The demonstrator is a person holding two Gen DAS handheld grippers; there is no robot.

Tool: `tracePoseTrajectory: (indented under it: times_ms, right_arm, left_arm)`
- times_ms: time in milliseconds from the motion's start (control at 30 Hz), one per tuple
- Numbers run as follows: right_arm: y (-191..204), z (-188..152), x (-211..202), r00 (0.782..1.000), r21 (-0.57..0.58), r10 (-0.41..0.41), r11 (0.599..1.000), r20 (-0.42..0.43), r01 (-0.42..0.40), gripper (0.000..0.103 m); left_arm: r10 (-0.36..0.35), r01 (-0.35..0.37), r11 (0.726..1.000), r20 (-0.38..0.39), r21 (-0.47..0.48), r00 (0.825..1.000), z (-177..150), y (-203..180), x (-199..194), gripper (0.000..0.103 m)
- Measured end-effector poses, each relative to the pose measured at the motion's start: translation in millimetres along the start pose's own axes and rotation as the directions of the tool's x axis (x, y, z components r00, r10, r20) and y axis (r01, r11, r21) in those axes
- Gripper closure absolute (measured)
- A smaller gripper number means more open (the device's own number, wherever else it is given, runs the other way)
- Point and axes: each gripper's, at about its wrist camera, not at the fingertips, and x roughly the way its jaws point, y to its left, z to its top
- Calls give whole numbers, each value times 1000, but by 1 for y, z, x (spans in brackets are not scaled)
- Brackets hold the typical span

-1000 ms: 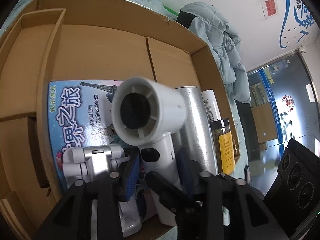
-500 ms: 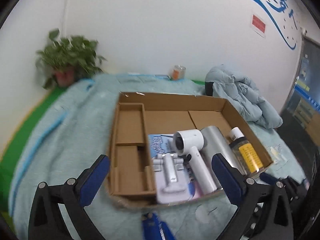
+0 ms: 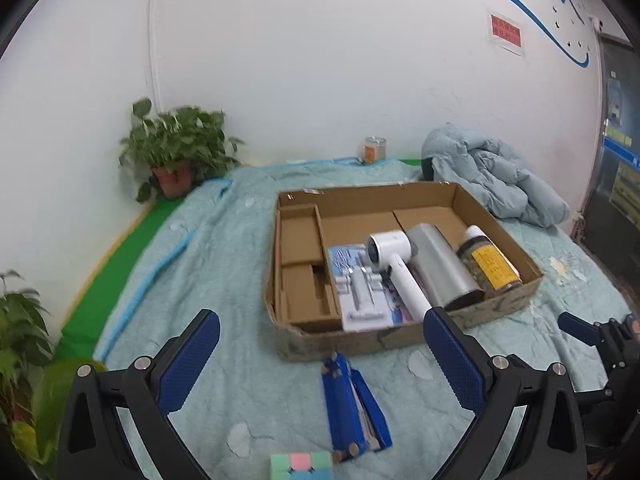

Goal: Organize rigid objects
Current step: 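Move both grippers to the pastel Rubik's cube on the quilt, then grasp the Rubik's cube with both grippers and lift it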

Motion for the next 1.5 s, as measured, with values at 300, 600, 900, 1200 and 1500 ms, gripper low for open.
tracePoseTrajectory:
  times_ms: [300,600,900,1200,1500]
  right_arm:
    - [15,-20,-2,998,-43,54,998,-32,-55,12]
    - [60,-56,16,879,-79,426,889,-216,-450,12]
    - [123,-83,48,750,-62,560,786,-351,-616,12]
    - [144,-91,77,746,-67,529,796,-404,-601,31]
    - [159,-91,88,767,-102,502,807,-399,-582,37]
  left_arm:
    - [-78,58,992,-189,-108,979,-62,29,38,1]
    - [-161,59,955,-345,-290,925,-123,96,63,12]
    - [-420,215,850,-371,-481,828,-160,111,92,43]
    - [-482,267,827,-380,-494,789,-164,86,92,44]
    - [-460,253,838,-375,-484,805,-160,83,95,45]
